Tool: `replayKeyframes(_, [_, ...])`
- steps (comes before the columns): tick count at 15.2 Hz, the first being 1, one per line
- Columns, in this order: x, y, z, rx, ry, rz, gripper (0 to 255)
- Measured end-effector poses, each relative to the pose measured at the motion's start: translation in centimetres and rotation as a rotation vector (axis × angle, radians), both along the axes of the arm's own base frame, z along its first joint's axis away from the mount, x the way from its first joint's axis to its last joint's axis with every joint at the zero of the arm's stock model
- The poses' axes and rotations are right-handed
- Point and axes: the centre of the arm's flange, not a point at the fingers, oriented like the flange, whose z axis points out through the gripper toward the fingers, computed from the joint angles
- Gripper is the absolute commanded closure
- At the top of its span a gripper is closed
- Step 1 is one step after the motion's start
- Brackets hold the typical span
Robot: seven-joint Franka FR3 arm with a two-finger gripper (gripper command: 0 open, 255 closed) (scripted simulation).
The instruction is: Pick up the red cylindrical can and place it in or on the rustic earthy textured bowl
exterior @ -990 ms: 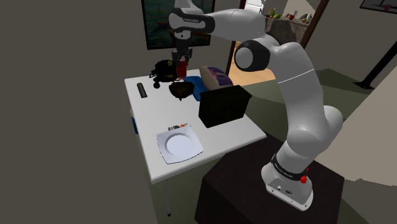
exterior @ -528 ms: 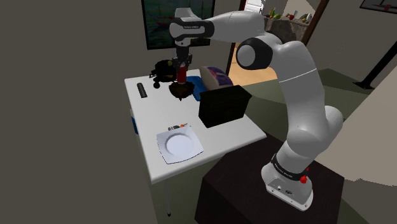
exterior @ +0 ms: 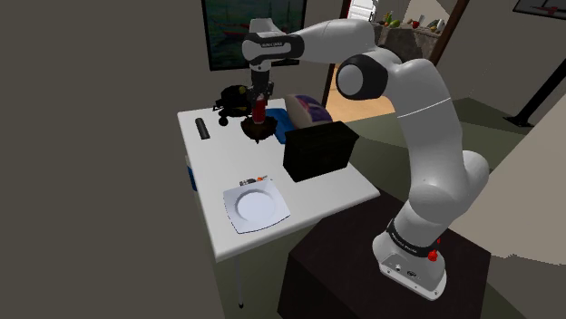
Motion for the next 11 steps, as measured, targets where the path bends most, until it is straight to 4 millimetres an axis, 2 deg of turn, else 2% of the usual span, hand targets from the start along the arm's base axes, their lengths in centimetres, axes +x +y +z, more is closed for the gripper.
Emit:
replayKeyframes(2, [0.0, 0.0, 0.0, 0.0, 0.0, 0.0, 255])
replayKeyframes(3, [0.0, 0.0, 0.0, 0.0, 0.0, 0.0, 0])
replayKeyframes(9, [0.0, 0.0, 0.0, 0.0, -0.001, 0.0, 0])
replayKeyframes(11, [-0.1, 0.1, 1.6, 0.0, -0.001, 0.0, 0])
